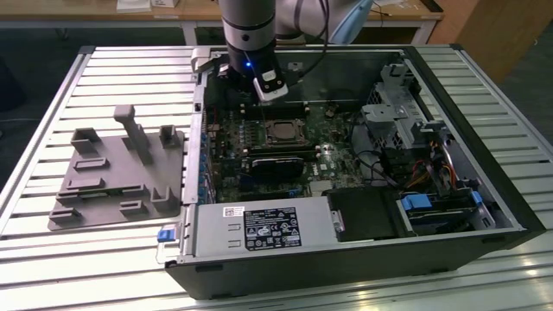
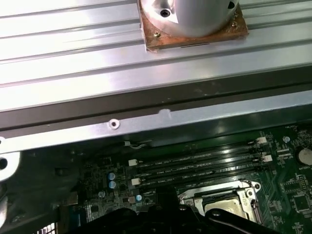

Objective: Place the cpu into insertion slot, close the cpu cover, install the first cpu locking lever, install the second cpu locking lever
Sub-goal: 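Install the first cpu locking lever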

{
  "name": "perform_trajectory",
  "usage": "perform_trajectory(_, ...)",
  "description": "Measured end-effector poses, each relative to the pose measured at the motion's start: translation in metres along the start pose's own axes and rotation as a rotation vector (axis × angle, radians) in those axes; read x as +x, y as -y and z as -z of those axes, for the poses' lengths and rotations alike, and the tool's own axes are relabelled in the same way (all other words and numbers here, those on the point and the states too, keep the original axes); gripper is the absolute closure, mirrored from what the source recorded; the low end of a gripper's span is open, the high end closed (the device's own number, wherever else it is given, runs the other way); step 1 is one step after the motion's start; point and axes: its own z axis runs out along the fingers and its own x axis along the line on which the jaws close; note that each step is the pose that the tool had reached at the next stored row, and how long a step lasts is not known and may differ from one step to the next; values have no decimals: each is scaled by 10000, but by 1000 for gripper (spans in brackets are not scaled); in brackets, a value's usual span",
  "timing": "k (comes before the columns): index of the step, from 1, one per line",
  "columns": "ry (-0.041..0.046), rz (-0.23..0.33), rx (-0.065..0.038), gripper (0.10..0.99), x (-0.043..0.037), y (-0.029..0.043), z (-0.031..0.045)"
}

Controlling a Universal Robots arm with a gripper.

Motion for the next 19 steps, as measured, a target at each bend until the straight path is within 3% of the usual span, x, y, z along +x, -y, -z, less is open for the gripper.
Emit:
perform_trajectory(8,-1,2,0,984,-201,-36,-12)
perform_trajectory(15,21,10,-4,984,-225,-41,-13)
perform_trajectory(16,110,37,-21,984,-222,-40,-13)
perform_trajectory(19,598,178,-113,984,-196,-35,-14)
